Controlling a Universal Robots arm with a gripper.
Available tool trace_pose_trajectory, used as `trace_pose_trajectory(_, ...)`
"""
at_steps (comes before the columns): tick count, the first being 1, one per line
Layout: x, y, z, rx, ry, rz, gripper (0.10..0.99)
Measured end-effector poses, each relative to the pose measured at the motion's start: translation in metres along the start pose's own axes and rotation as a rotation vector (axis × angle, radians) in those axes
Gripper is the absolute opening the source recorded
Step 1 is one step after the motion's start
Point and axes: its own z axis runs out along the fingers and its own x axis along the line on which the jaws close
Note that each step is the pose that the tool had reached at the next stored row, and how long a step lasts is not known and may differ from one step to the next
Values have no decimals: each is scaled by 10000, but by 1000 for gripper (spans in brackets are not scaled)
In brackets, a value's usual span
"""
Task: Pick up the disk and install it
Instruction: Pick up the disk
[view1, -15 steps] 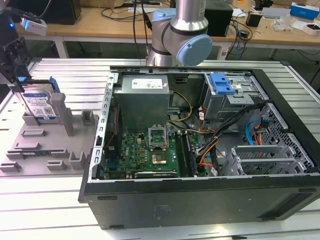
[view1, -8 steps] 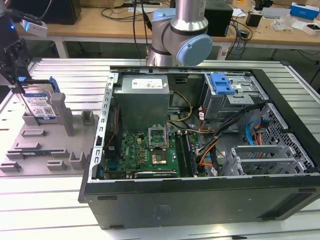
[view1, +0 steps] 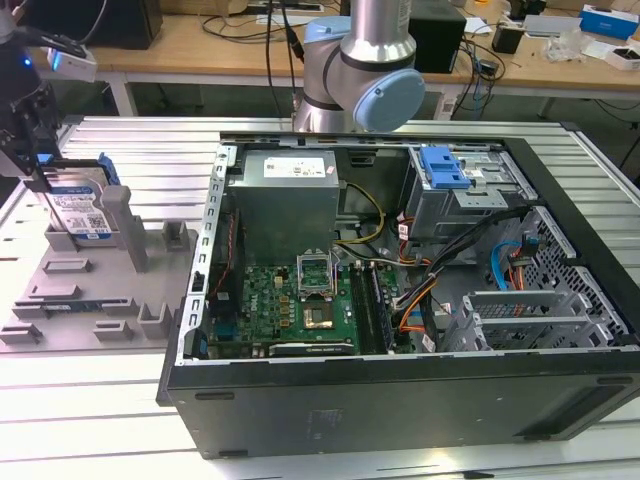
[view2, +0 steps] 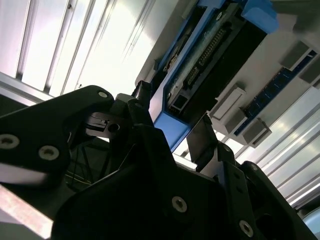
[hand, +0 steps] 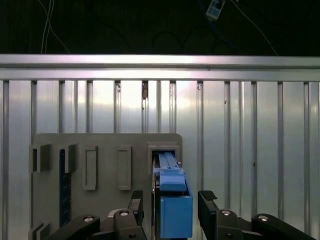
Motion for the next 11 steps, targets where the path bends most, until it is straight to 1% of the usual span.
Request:
trace_pose_trajectory(2,1,0,11,-1,0,0,541)
trace_pose_trajectory(3,1,0,17,-1,0,0,471)
trace_pose_trajectory(6,1,2,32,1,-1,-2,471)
trace_pose_trajectory(11,1,23,32,0,2,-71,471)
